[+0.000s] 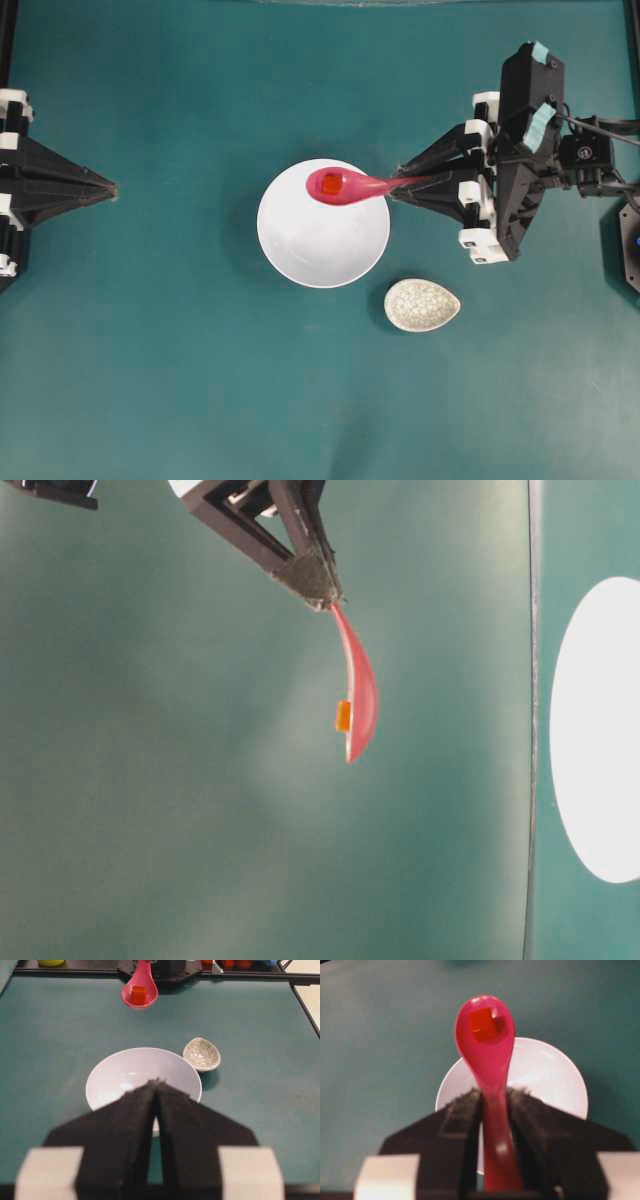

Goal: Grip the spoon and scoop the red block from the bowl with right arm.
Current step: 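Hold the spoon with the cube steady above the bowl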

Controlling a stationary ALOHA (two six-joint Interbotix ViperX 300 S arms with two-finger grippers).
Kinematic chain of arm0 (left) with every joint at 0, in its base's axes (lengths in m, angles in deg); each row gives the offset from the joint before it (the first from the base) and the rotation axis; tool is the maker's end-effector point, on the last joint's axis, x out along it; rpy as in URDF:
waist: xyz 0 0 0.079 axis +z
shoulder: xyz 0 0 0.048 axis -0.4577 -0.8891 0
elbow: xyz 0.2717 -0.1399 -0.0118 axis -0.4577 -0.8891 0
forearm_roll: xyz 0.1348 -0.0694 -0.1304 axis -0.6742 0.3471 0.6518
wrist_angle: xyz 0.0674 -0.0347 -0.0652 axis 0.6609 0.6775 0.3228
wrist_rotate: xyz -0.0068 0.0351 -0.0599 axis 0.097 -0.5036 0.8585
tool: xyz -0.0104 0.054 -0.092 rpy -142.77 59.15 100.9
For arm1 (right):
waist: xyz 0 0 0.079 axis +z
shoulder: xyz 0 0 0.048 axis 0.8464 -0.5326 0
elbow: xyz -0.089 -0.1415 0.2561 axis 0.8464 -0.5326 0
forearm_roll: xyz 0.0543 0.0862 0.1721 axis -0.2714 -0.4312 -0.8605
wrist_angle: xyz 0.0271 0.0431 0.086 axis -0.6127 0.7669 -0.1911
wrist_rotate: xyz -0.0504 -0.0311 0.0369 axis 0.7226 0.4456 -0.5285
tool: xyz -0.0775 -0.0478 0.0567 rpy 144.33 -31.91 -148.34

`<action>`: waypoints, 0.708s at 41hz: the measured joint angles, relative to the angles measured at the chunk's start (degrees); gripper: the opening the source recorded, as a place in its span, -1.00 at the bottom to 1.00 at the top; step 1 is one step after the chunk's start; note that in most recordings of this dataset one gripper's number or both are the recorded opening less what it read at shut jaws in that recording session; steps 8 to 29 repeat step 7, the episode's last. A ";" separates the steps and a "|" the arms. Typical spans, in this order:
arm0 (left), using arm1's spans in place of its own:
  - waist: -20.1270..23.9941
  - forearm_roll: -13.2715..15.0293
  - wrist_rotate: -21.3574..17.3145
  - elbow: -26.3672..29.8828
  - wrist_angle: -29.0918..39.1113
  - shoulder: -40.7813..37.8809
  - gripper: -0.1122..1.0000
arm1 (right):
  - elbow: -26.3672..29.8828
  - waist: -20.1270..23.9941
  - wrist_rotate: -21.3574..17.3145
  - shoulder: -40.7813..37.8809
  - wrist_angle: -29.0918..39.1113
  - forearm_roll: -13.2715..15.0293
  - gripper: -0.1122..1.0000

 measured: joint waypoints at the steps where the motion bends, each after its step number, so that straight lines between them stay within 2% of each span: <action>1: 0.00 0.09 0.00 0.00 0.00 0.00 -0.78 | 0.00 -0.09 0.00 0.00 0.00 0.00 -0.36; 29: 0.00 0.00 0.00 0.09 0.00 0.00 -0.78 | 0.00 0.00 -0.18 0.00 0.00 0.00 -0.36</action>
